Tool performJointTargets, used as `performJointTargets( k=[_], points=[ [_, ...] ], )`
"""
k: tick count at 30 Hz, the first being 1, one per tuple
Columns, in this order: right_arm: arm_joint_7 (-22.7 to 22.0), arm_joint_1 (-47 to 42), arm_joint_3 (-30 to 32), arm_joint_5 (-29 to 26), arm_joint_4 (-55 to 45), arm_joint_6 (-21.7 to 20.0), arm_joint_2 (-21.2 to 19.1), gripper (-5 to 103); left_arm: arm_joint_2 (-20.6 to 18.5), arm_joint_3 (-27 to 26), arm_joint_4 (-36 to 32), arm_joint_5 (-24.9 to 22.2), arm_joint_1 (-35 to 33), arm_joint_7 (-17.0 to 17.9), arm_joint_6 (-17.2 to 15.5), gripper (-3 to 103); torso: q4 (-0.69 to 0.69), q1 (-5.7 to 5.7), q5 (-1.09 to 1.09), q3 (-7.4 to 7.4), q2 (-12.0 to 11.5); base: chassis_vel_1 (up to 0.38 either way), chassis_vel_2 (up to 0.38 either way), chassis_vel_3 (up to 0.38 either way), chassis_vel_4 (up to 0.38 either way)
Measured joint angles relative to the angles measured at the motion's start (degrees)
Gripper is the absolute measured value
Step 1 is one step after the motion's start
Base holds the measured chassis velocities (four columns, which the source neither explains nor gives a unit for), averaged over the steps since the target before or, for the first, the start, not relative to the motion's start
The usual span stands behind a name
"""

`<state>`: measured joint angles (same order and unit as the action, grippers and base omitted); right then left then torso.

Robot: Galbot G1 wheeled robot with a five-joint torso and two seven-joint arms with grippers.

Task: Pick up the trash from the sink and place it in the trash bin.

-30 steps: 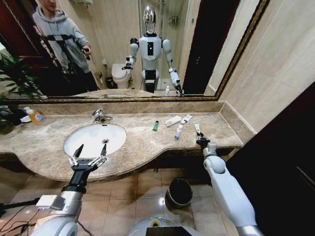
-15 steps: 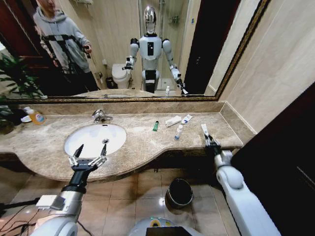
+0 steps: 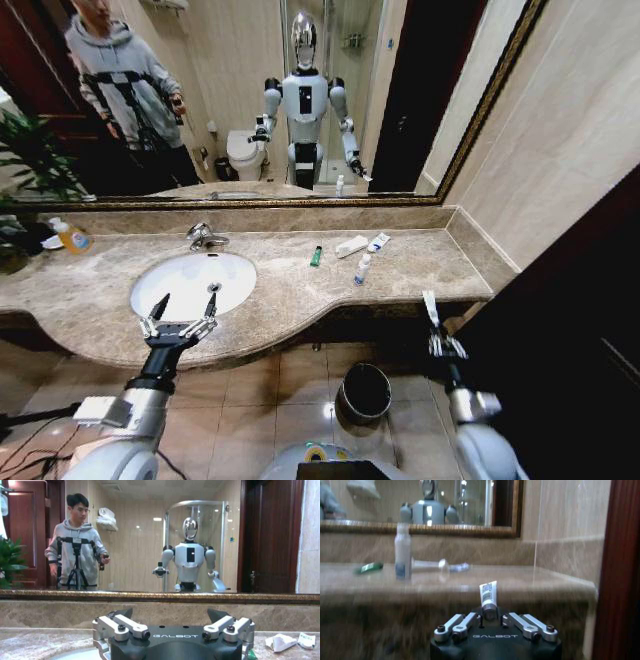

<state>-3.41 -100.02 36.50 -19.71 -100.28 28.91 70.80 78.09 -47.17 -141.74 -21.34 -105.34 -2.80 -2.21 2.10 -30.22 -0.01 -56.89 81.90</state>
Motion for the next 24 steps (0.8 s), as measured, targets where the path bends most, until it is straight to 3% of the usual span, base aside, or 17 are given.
performJointTargets(
  k=[4, 9, 15, 22, 24],
  points=[
    [0.27, -0.14, -1.65, 3.18, 7.86, 4.6, 0.46, 17, 0.0, 0.0, 0.0, 0.0, 0.0, 0.0, 0.0, 100, 0.0, 0.0, 0.02, 0.0, 0.0, 0.0, 0.0, 0.0, 0.0],
    [0.41, 1.44, -3.34, 7.58, 14.89, 5.03, 1.28, 17, 0.0, 0.0, 0.0, 0.0, 0.0, 0.0, 0.0, 100, 0.0, 0.0, -0.01, -0.01, -0.01, 0.0, 0.0, 0.0, 0.0],
    [1.61, 10.05, -6.5, 16.58, 31.04, 5.96, 3.8, 17, 0.0, 0.0, 0.01, 0.0, 0.0, 0.0, 0.0, 100, 0.01, -0.01, 0.01, -0.01, -0.01, 0.0, 0.0, 0.0, 0.0],
    [3.98, 18.68, -7.09, 25.35, 47.93, 4.46, 5.77, 17, 0.0, 0.01, 0.0, 0.0, 0.0, -0.02, 0.0, 100, 0.01, -0.01, 0.02, -0.01, -0.02, 0.0, 0.0, 0.0, 0.0],
    [5.65, 20.08, -7.28, 26.98, 49.19, 0.49, 6.52, 17, 0.0, 0.0, 0.0, 0.0, 0.0, 0.0, 0.0, 100, 0.01, -0.01, -0.02, -0.01, -0.02, 0.0, 0.0, 0.0, 0.0]
  ],
)
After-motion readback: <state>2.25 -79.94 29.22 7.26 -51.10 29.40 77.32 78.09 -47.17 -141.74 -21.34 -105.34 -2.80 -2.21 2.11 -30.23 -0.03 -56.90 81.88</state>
